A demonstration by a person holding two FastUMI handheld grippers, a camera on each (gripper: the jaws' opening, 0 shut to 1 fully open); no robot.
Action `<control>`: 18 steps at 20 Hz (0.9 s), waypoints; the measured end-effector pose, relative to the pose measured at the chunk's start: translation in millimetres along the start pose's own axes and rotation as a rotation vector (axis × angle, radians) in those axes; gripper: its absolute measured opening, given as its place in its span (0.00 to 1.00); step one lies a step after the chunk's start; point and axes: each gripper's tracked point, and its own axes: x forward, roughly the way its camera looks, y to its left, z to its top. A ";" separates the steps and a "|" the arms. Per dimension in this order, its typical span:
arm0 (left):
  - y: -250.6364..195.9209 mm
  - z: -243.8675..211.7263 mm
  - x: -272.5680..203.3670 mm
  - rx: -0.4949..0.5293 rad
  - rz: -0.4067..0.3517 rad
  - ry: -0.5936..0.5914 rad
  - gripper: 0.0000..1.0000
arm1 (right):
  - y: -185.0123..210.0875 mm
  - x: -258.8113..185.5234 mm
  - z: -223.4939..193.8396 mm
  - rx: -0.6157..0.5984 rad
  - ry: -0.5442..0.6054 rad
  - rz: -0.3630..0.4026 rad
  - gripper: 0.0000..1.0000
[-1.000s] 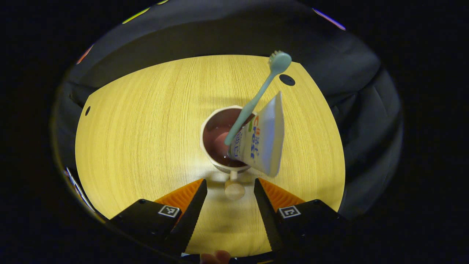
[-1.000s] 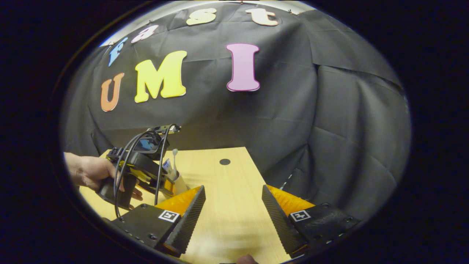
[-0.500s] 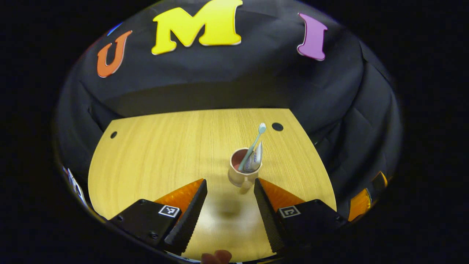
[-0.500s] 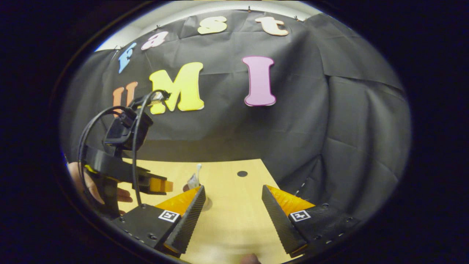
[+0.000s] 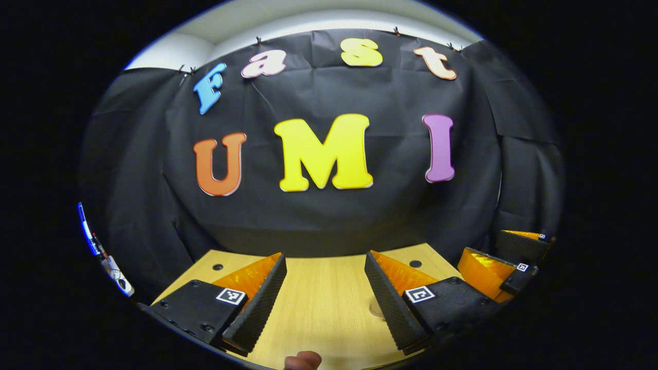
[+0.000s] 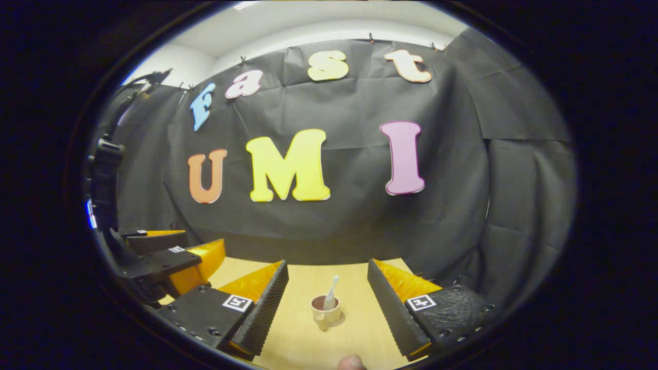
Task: Put the toothbrush and toothpaste on the desktop into the cup, then pick up the cup and place it on the coaster on the desktop.
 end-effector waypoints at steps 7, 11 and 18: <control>20.9 32.5 -38.4 -0.009 0.033 -0.130 0.96 | 31.2 -19.3 18.9 -0.034 -0.080 -0.003 0.94; 31.5 29.5 -41.8 -0.036 0.041 -0.132 0.96 | 39.5 -21.8 15.2 -0.038 -0.078 0.002 0.93; 34.1 21.0 -41.6 -0.073 0.023 -0.108 0.91 | 43.2 -25.9 19.2 -0.041 -0.095 -0.007 0.93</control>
